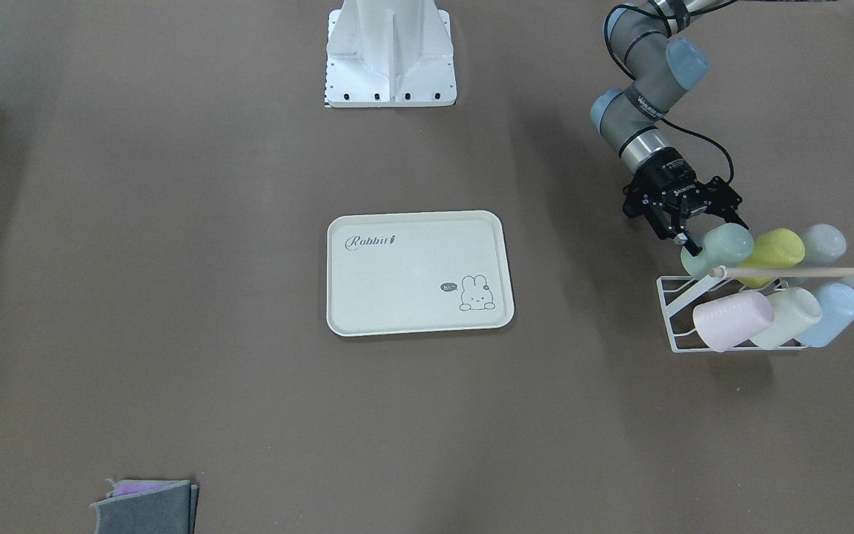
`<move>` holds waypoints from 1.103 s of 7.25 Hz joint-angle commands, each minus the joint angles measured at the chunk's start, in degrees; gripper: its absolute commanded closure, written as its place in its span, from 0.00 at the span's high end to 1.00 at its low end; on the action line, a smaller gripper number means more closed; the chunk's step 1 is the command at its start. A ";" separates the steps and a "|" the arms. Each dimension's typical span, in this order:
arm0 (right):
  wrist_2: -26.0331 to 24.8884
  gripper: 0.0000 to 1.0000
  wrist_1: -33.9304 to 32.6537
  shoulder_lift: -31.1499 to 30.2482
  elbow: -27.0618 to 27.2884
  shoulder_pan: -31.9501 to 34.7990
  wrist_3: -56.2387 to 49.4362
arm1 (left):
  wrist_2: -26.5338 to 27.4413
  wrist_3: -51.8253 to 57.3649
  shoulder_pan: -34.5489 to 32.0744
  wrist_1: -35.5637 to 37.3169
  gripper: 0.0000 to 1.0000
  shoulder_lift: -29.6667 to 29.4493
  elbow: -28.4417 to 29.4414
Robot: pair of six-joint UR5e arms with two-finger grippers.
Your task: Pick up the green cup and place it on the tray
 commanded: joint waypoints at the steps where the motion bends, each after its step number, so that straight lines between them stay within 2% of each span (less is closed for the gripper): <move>1: 0.08 1.00 0.00 0.15 -0.13 -0.21 0.29 | -0.10 -0.03 -0.52 -0.78 0.93 -0.01 0.31; 2: 0.08 1.00 0.00 0.15 -0.13 -0.21 0.20 | -0.10 0.05 -0.61 -0.78 0.77 -0.01 0.40; 3: 0.08 1.00 0.00 0.15 -0.13 -0.29 0.11 | -0.10 0.14 -0.61 -0.78 0.47 -0.01 0.49; 4: 0.08 1.00 0.08 0.15 -0.13 -0.29 0.37 | -0.10 0.14 -0.69 -0.87 0.24 -0.01 0.58; 5: 0.17 1.00 0.00 0.15 -0.13 -0.29 0.46 | -0.10 0.14 -0.69 -1.04 0.15 -0.10 0.49; 8: 0.17 1.00 0.00 0.24 -0.04 -0.29 0.20 | -0.01 0.76 -0.69 -2.28 0.07 -0.10 -0.91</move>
